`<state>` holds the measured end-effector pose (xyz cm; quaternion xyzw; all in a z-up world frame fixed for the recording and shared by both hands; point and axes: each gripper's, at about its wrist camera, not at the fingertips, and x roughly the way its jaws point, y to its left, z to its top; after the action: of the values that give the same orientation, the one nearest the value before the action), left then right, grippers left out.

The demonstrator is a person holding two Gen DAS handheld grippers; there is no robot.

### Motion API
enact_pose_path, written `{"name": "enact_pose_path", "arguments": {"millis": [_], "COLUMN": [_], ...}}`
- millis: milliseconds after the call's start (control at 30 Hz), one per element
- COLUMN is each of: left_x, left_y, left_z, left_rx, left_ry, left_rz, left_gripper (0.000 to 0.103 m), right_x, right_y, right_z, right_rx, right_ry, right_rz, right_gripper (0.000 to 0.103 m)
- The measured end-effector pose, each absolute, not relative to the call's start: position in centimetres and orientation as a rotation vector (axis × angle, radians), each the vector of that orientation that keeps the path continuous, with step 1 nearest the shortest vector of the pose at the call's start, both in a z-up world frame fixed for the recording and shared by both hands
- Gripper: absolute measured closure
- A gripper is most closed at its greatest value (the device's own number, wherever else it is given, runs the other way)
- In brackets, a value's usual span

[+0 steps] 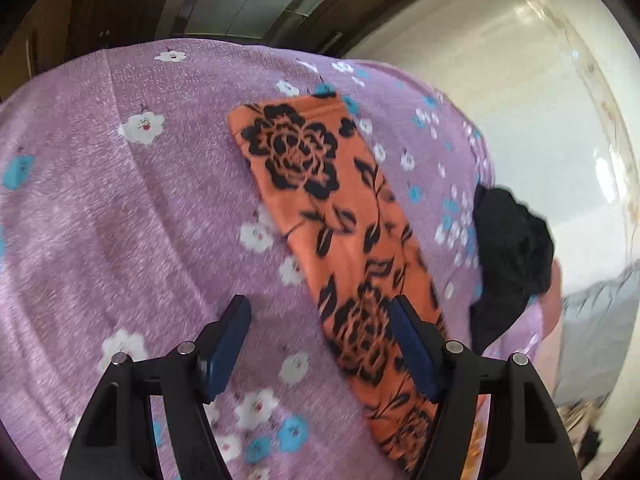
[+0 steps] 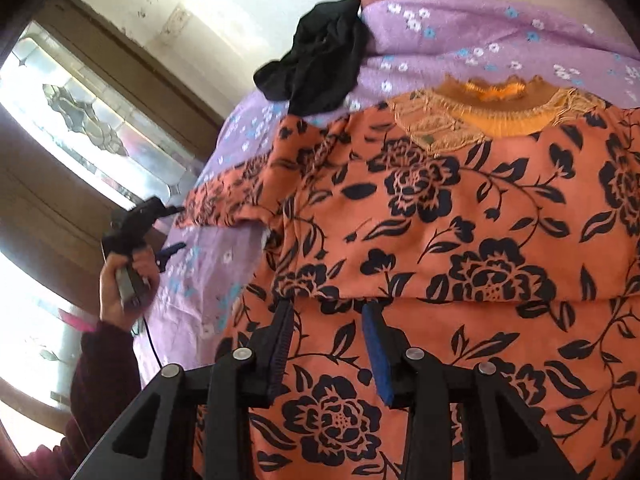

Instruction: Fold small clothes

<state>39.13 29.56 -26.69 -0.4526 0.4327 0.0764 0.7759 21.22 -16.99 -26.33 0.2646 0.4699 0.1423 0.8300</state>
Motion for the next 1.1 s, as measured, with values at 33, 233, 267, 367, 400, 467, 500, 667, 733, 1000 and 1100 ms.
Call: {"name": "enact_pose_path", "arguments": {"millis": [33, 233, 267, 367, 400, 467, 500, 667, 733, 1000, 1100], "left_x": [39.4, 42.0, 42.5, 43.1, 43.3, 43.0, 42.9, 42.0, 41.3, 33.5, 29.8], "left_y": [29.7, 30.0, 30.0, 30.2, 30.1, 30.0, 29.8, 27.0, 24.9, 10.7, 2.3], "left_z": [-26.7, -27.4, -27.7, -28.8, -29.5, -29.6, -29.2, -23.6, -20.2, -8.3, -6.6], "left_rx": [-0.987, -1.011, -1.012, -1.047, -1.074, -1.095, -1.074, -0.922, -0.826, -0.427, -0.231], "left_ry": [0.934, 0.887, 0.893, 0.885, 0.892, 0.858, 0.858, 0.807, 0.787, 0.669, 0.665], "left_rz": [0.161, 0.135, 0.132, 0.116, 0.097, 0.095, 0.104, 0.068, 0.029, -0.187, -0.305], "left_gripper": [0.031, 0.047, 0.061, 0.096, 0.097, 0.097, 0.098, 0.098, 0.098, 0.098, 0.098], "right_x": [21.5, 22.3, 22.3, 22.5, 22.6, 22.7, 22.8, 22.8, 22.5, 20.7, 19.4], "right_y": [-17.1, -18.0, -18.2, -18.9, -19.1, -19.4, -19.5, -20.1, -20.8, -26.3, -29.3], "right_z": [-26.5, -27.0, -27.2, -27.7, -27.8, -27.9, -27.8, -27.2, -26.6, -23.7, -22.7], "right_rx": [0.571, 0.589, 0.594, 0.604, 0.608, 0.608, 0.606, 0.590, 0.594, 0.635, 0.676], "right_ry": [0.996, 0.991, 0.996, 0.998, 0.994, 0.988, 0.982, 0.945, 0.916, 0.777, 0.723], "right_rz": [0.299, 0.281, 0.272, 0.251, 0.239, 0.225, 0.217, 0.174, 0.153, 0.009, -0.049], "right_gripper": [0.064, 0.064, 0.064, 0.064, 0.064, 0.064, 0.064, 0.064, 0.064, 0.064, 0.064]}}
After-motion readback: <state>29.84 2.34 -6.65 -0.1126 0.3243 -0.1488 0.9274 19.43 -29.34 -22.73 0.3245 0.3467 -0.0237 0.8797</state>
